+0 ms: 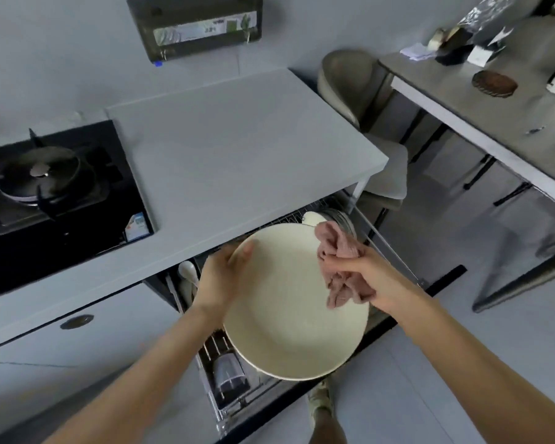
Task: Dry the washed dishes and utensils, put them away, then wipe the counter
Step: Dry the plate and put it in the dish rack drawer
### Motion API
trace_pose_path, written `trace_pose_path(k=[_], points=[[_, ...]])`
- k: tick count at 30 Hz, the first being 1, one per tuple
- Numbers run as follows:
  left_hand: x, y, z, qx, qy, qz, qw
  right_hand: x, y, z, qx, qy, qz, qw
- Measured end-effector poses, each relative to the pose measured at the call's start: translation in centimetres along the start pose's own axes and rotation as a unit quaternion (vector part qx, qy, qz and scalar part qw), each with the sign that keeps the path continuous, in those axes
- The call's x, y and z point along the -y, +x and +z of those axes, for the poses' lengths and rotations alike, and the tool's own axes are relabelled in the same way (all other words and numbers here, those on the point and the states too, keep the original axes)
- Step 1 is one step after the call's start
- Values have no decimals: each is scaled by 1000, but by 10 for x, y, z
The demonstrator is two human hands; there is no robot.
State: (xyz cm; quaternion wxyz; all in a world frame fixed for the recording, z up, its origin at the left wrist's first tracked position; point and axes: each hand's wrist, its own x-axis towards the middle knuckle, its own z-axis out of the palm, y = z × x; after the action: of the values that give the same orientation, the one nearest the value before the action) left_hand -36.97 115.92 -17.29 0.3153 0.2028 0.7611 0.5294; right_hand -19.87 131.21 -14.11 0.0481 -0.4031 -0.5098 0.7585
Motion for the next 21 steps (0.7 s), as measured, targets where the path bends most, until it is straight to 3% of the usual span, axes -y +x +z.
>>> trace_pose_path(k=[4, 8, 10, 12, 14, 16, 18, 21], points=[[17, 15, 59, -199, -39, -117, 972, -26, 32, -34, -15, 172, 27, 985], [22, 13, 124, -308, -167, -274, 895, -38, 51, -52, -50, 167, 38, 984], [39, 16, 149, -284, -209, -363, 863, -33, 56, -64, -77, 94, 49, 991], [51, 24, 164, -200, -249, -432, 843, -23, 67, -82, -111, 23, 41, 993], [56, 36, 168, -86, -236, -451, 856, -15, 88, -100, -127, -85, 12, 988], [58, 51, 163, -18, -187, -439, 879, -10, 111, -109, -143, -250, -47, 956], [59, 67, 154, -20, -168, -423, 890, -8, 133, -110, -143, -381, -83, 910], [68, 90, 146, -44, -173, -411, 894, -15, 166, -108, -156, -453, -91, 873]])
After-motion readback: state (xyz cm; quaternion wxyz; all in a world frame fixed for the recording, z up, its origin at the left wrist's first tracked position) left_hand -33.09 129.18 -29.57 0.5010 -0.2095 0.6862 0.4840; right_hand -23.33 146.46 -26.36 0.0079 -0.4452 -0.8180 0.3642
